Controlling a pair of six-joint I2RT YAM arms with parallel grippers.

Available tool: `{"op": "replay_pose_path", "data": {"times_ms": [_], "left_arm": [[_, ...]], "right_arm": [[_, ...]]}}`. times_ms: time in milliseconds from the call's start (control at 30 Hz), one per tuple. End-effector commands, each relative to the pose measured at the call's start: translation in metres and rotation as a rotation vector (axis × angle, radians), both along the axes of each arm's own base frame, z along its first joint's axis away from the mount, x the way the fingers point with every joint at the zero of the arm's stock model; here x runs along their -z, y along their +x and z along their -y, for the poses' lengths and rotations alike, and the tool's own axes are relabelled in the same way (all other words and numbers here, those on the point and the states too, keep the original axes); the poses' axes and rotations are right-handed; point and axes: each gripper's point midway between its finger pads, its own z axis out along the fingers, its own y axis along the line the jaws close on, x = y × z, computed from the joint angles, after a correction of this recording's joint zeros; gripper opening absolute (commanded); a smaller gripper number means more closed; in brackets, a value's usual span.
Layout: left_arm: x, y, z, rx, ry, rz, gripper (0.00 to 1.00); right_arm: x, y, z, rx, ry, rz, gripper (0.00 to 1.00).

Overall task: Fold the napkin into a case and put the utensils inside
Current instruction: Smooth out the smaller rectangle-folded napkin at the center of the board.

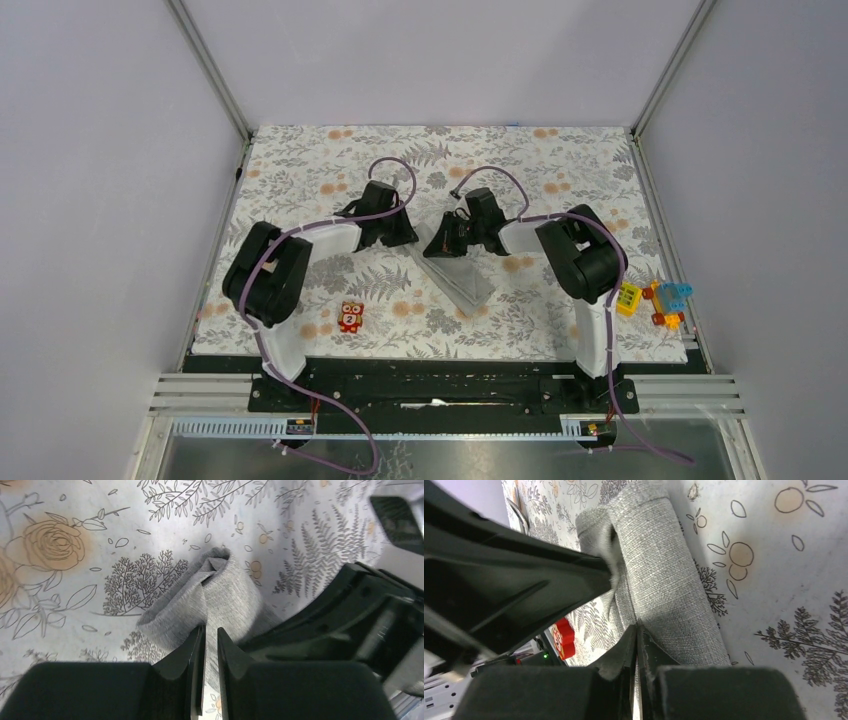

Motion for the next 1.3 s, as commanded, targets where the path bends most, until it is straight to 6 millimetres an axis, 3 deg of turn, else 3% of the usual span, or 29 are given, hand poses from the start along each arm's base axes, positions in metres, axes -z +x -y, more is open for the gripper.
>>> {"op": "replay_pose_path", "data": {"times_ms": [0, 133, 267, 367, 500, 700, 767, 867, 1000, 1267], "left_arm": [[0.003, 0.022, 0.017, 0.009, -0.053, 0.032, 0.18], [0.026, 0.022, 0.019, 0.013, -0.048, 0.002, 0.17], [0.024, 0.018, 0.014, 0.011, -0.034, 0.017, 0.16], [0.013, 0.014, 0.009, 0.013, -0.027, 0.035, 0.17], [-0.007, 0.005, 0.012, 0.052, -0.060, 0.043, 0.25], [-0.048, -0.012, 0.012, 0.058, -0.126, 0.072, 0.48], [-0.050, -0.021, 0.007, 0.039, -0.133, 0.063, 0.53], [-0.035, -0.040, 0.001, 0.020, -0.158, -0.003, 0.54], [-0.012, -0.060, 0.009, 0.037, -0.259, -0.105, 0.49], [0.017, -0.059, 0.006, -0.057, -0.254, -0.174, 0.49]], "right_arm": [[0.006, -0.004, -0.001, -0.004, -0.022, 0.012, 0.06], [-0.001, -0.007, 0.003, -0.009, -0.034, 0.026, 0.07], [-0.023, -0.013, 0.009, -0.040, -0.062, 0.076, 0.12], [-0.041, -0.016, 0.024, -0.047, -0.135, 0.148, 0.22], [-0.052, -0.021, 0.045, -0.048, -0.228, 0.208, 0.37], [-0.046, -0.042, 0.060, -0.169, -0.362, 0.303, 0.50], [-0.046, -0.045, 0.061, -0.205, -0.443, 0.374, 0.51], [-0.049, -0.045, 0.066, -0.218, -0.574, 0.480, 0.57], [-0.046, -0.043, 0.065, -0.247, -0.687, 0.551, 0.58], [-0.027, -0.047, 0.056, -0.301, -0.814, 0.579, 0.54]]}}
